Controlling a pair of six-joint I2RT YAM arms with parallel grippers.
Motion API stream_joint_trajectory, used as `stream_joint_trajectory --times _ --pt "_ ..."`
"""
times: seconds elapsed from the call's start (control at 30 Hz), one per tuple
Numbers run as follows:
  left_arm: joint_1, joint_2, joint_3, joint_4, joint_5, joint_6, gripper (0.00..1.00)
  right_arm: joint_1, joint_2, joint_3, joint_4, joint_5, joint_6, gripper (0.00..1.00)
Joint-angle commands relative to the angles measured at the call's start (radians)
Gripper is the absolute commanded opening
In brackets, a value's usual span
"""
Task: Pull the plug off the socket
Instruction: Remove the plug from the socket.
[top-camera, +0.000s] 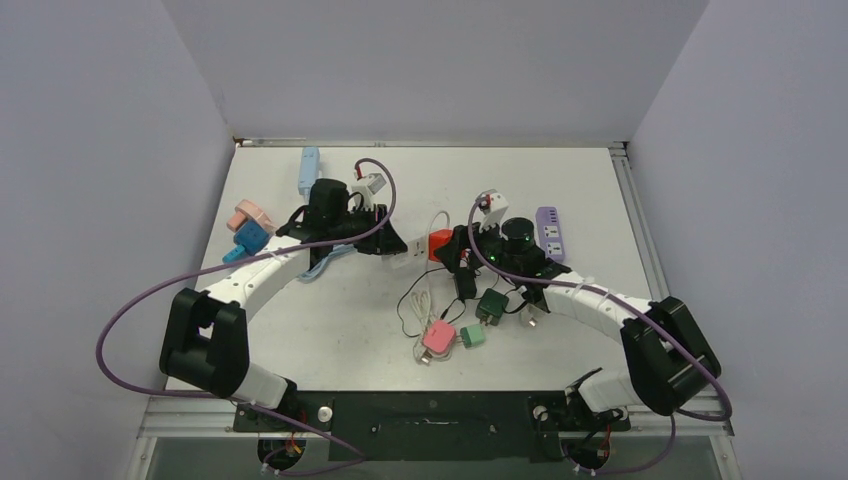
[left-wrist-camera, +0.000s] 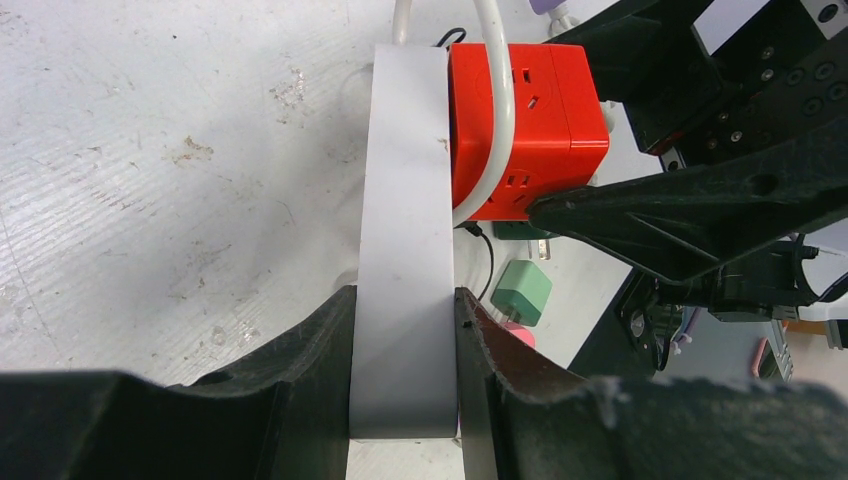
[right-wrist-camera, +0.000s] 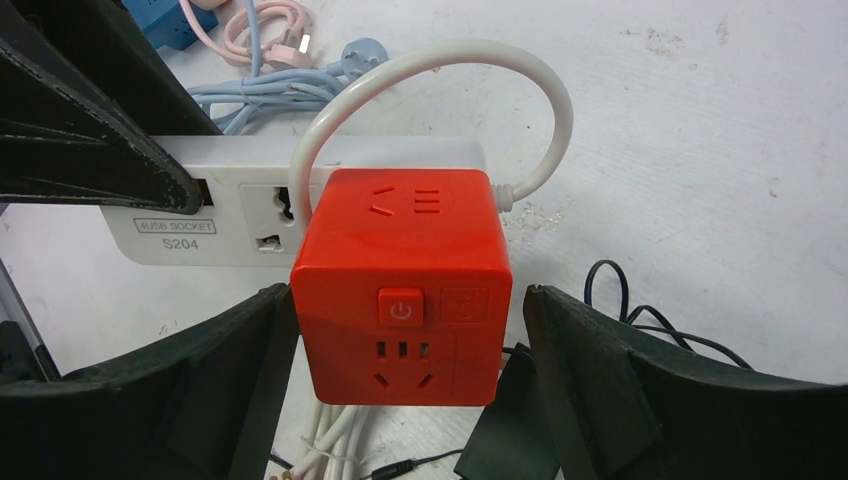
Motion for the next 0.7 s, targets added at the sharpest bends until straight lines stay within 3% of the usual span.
stream_joint_trajectory --times 0.0,0.3,0.43,0.67 --pt "-0.006 -0.005 0.018 0.081 0.058 -0.014 0.00 0.002 0.030 0.043 0.088 -0.023 -0.006 0.80" --pt "-0.011 0.010 0.040 0.036 0.047 0.025 0.00 -0.040 0.139 0.044 0.172 -0.140 0.006 0.37" --pt "-0.022 0.015 0.050 0.009 0.024 0.052 0.00 -0.076 0.170 0.024 0.235 -0.215 0.035 0.30" --pt "-0.028 0.015 0.054 0.004 0.017 0.056 0.00 -0.113 0.213 0.002 0.309 -0.284 0.070 0.27"
